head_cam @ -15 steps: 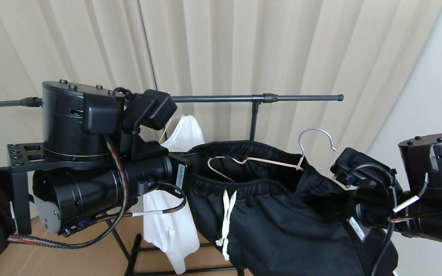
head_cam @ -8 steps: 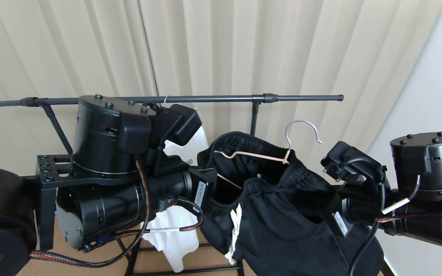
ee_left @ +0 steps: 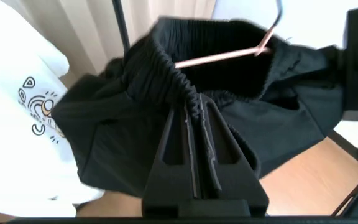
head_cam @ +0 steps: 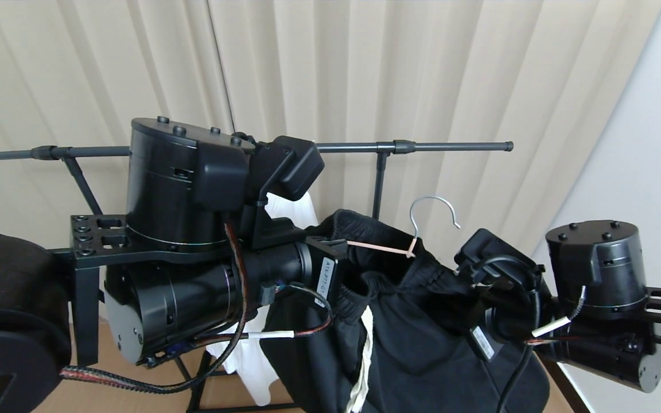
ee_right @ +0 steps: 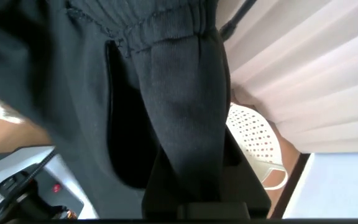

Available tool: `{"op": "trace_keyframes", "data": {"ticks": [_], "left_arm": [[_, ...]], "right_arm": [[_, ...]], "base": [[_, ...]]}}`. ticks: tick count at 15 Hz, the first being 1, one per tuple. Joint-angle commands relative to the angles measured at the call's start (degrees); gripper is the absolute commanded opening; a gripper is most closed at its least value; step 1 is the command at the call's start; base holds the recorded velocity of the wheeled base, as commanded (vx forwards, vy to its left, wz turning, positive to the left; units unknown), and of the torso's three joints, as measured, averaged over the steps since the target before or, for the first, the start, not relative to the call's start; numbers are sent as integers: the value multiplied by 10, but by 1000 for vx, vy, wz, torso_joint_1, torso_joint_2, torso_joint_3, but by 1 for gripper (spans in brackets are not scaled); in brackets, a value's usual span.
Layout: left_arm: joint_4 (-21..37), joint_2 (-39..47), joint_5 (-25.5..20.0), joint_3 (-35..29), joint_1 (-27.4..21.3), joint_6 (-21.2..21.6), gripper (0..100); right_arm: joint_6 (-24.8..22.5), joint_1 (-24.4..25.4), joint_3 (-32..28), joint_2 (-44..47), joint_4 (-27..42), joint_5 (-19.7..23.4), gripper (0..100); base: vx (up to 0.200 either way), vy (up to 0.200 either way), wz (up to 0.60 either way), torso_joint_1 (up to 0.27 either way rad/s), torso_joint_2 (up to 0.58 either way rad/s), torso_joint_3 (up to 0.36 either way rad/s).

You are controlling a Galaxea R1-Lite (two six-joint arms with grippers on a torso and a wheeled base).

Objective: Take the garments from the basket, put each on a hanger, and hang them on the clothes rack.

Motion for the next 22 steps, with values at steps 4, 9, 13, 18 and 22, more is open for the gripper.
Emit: {"op": "trace_keyframes", "data": {"ticks": [4, 9, 13, 18, 22], "left_arm": [[10, -21, 0, -1, -11, 0, 0], [17, -22, 0, 27, -15, -1, 0], [14, 15, 1, 27, -14, -2, 0], [14, 31, 1, 23, -14, -25, 0], [2, 42, 5, 5, -14, -40, 0]], "right_arm": [[7, 2, -6, 37, -14, -1, 0], [42, -1, -4, 3, -44, 5, 0], [43, -1, 2, -39, -51, 43, 0], [43, -1, 12, -77, -51, 81, 0], [43, -1, 24, -98, -51, 124, 0]], "base": [[0, 0, 0, 0, 0, 0], [0, 0, 0, 0, 0, 0], [0, 0, 0, 0, 0, 0], [0, 0, 0, 0, 0, 0], [0, 0, 0, 0, 0, 0]]}}
